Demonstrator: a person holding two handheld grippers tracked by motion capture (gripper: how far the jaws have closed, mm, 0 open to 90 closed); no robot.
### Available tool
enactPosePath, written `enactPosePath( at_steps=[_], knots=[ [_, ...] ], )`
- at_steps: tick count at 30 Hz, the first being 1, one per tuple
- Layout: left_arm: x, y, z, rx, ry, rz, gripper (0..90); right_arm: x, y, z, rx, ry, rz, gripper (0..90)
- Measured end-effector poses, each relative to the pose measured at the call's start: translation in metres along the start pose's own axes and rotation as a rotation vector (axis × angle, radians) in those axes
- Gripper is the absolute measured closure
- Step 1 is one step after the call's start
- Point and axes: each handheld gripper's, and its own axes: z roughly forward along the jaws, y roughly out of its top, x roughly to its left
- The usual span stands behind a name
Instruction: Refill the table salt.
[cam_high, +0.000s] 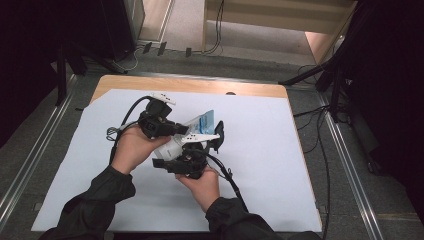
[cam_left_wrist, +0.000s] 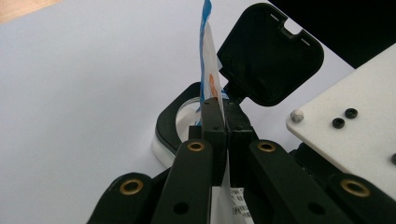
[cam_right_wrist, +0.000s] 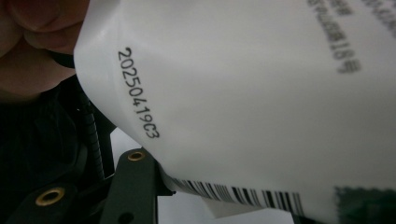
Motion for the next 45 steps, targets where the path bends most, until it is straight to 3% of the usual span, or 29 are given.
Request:
enactPosePath(
  at_steps=[10,25,40,45],
  knots=[
    [0.0004,-0.0008,-0.001,-0.007,-0.004,0.0,90.0,-0.0016,-0.0026,-0.001,-0.019,0.006,0.03,62.3],
    [-0.0028,-0.0012,-0.0009,-0.008,0.007,0.014,90.0,-0.0019,-0.0047,-0.0015,-0.014,-0.005,0.014,62.5],
    [-0.001,-0.0013,-0.0025,-0.016,-0.005,0.002,90.0,0.0019,-0.0072,0.0011,-0.008,-0.031,-0.026,58.1],
    [-0.0012,-0.0008,-0.0017,-0.019,-0.004,0.0,90.0,0.0019,-0.0065,0.0008,-0.008,-0.024,-0.009,57.8]
  ],
)
